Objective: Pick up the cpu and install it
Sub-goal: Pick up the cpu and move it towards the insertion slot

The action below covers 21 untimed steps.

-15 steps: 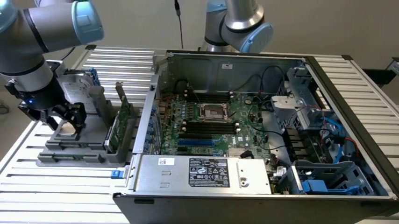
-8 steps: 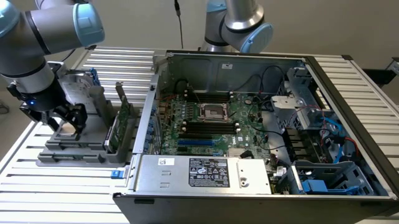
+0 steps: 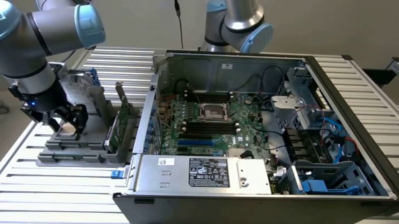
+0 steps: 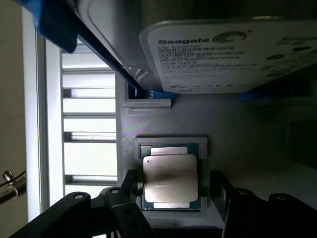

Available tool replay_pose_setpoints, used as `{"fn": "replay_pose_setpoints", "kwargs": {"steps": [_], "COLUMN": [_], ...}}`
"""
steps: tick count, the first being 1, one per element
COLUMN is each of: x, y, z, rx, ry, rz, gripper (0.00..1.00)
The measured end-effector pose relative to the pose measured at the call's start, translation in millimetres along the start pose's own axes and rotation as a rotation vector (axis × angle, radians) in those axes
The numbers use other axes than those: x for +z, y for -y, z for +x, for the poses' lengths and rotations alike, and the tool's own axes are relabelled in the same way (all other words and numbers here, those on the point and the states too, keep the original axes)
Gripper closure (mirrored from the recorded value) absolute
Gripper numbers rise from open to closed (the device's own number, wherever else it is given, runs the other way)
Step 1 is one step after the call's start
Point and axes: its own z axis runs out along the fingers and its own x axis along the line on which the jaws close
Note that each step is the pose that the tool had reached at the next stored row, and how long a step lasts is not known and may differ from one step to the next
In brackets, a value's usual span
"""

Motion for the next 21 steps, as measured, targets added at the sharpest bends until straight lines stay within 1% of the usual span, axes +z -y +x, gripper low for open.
{"fn": "replay_pose_setpoints", "kwargs": {"steps": [7, 8, 9, 10, 14, 16, 17, 21], "x": [0.3, 0.4, 0.3, 0.3, 0.3, 0.3, 0.3, 0.3], "y": [0.0, 0.0, 0.0, 0.0, 0.0, 0.0, 0.0, 0.0], "z": [0.0, 0.0, 0.0, 0.0, 0.0, 0.0, 0.0, 0.0], "rx": [0.0, 0.0, 0.0, 0.0, 0.0, 0.0, 0.0, 0.0], "ry": [-0.0014, -0.0016, -0.0019, -0.0022, -0.0038, -0.0048, -0.0051, -0.0068], "rz": [0.0, 0.0, 0.0001, 0.0, 0.0001, 0.0001, 0.0001, 0.0001], "gripper": [0.3, 0.33, 0.33, 0.4, 0.4, 0.42, 0.45, 0.45]}}
